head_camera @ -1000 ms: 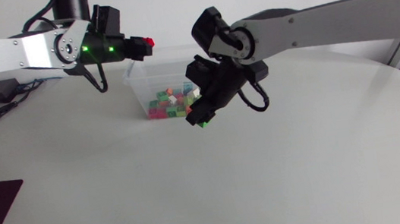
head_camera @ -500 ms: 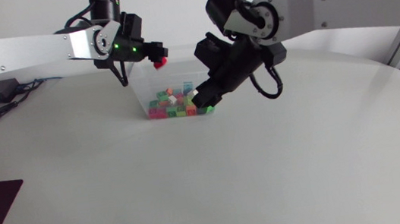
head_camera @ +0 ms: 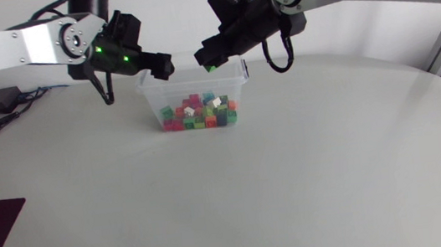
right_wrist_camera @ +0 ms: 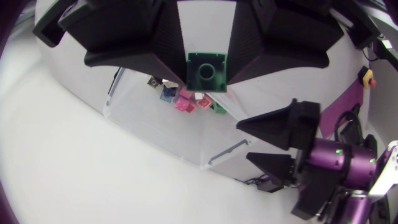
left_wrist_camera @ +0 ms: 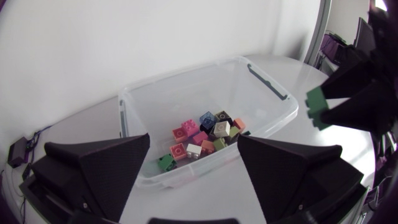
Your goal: Place the duplo bricks in the container
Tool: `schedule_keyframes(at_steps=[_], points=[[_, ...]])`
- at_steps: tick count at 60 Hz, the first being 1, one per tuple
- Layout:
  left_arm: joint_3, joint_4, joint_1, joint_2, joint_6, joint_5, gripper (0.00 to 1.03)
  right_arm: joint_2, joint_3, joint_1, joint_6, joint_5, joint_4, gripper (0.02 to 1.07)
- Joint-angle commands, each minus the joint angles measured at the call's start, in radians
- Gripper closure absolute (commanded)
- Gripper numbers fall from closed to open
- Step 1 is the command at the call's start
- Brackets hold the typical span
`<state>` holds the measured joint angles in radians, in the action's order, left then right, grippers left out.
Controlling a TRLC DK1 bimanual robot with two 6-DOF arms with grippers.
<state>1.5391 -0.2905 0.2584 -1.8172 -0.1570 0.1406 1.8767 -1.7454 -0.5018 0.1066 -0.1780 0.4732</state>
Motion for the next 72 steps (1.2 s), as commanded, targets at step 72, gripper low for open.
schedule_keyframes(at_steps=[72], points=[[-0.375,0.054,-0.051,0.404,-0.049,0.004,0.04,0.394,-0.365,0.034,-0.065,0.103,-0.28,0.84]])
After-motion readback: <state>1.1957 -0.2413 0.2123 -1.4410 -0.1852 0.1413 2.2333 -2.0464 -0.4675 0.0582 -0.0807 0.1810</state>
